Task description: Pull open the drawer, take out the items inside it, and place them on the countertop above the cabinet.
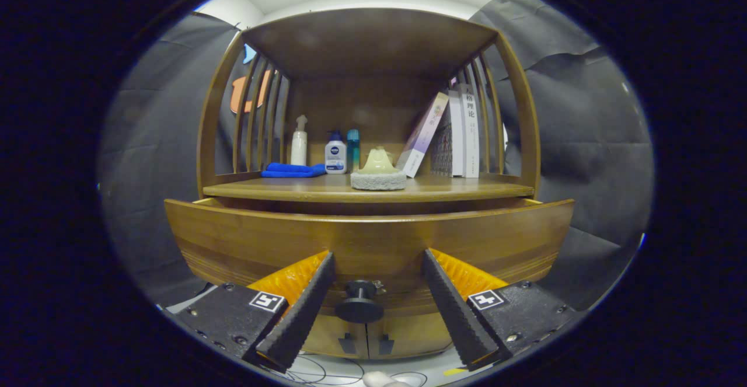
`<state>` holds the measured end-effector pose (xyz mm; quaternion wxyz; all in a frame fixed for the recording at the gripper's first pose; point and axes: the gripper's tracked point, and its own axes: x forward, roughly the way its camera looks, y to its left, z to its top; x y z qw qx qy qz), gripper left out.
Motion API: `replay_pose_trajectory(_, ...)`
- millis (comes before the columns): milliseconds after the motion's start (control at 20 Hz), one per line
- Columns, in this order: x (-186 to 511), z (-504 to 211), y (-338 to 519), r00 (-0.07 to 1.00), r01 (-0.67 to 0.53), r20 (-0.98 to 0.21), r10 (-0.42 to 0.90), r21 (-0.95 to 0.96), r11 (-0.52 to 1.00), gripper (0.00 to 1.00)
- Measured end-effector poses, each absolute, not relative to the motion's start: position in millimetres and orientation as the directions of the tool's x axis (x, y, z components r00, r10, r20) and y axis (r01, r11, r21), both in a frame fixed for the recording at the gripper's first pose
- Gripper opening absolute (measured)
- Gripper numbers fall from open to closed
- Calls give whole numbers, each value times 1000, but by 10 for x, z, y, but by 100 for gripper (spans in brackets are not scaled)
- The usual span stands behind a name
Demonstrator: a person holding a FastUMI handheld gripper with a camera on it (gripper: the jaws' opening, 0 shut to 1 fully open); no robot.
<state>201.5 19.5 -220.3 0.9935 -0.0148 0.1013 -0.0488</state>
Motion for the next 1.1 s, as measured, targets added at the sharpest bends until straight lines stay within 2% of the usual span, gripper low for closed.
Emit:
replay_pose_trajectory(500,2616,-2255,148,966,88,-240,-95,-42,995,99)
replay_pose_trajectory(1100,2599,-2145,106,966,95,-239,-100,-33,995,100)
